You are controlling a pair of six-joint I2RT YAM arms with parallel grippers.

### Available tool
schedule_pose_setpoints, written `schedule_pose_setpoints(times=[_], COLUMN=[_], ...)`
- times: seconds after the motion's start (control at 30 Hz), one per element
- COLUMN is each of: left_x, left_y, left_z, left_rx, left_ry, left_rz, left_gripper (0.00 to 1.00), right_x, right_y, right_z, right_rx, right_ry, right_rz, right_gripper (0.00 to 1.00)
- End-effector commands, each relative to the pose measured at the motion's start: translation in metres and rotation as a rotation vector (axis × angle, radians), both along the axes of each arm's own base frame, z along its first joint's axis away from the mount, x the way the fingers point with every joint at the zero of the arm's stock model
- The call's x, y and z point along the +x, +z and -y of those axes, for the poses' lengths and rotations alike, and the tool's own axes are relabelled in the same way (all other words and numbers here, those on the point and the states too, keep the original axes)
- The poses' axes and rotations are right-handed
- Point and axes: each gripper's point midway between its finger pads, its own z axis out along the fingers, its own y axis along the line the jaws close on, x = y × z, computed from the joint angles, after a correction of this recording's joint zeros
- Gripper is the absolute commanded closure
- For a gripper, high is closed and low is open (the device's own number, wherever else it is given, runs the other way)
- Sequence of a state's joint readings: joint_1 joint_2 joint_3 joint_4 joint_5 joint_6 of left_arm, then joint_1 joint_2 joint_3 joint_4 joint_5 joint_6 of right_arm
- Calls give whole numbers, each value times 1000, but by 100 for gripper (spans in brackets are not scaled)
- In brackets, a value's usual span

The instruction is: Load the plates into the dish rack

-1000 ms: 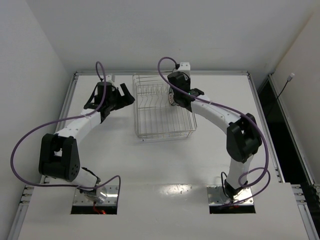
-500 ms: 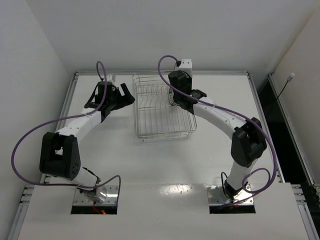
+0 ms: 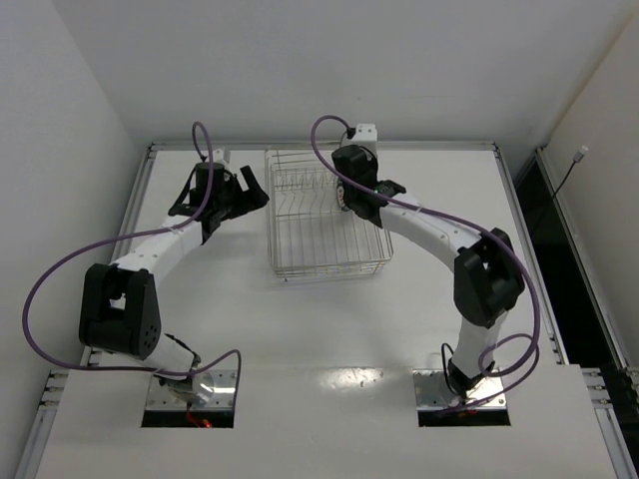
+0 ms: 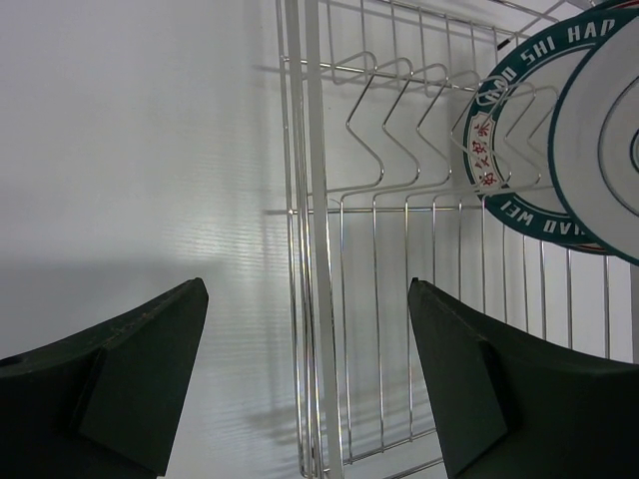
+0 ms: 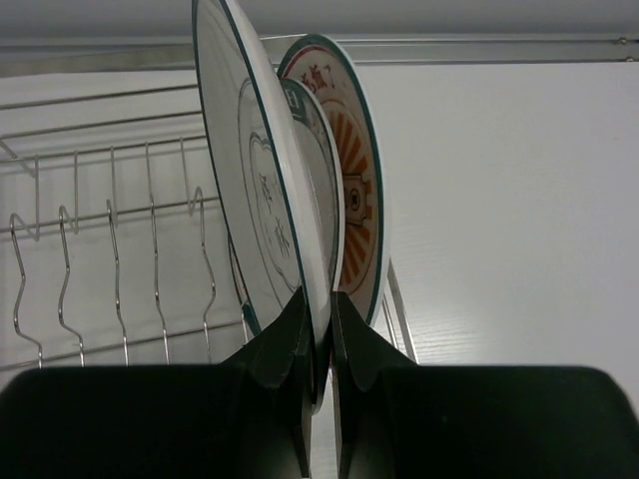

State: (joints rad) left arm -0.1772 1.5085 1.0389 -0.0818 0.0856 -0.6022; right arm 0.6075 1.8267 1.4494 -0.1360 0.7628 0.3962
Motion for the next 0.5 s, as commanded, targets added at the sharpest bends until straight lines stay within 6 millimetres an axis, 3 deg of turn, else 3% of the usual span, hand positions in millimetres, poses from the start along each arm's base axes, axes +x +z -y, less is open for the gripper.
schedule_pose_setpoints(times=[0.0,0.2,0.33,0.47], left_x=[10,12,12,11], left_y=[14,18,18,12], left_z=[3,3,3,3], left_rx=[10,8,8,12], left_ry=[-8,-8,-8,-9], left_rz=[40,49,49,31], left_gripper=[21,21,21,21], right_x=[9,18,22,29], right_y=[16,-5,-43,-55], right_z=[-15,-24,-26,-30], right_rx=[80,50,20,25], right_ry=[21,28,29,21], right_rz=[66,0,-90,-144], right_gripper=[100,100,100,100])
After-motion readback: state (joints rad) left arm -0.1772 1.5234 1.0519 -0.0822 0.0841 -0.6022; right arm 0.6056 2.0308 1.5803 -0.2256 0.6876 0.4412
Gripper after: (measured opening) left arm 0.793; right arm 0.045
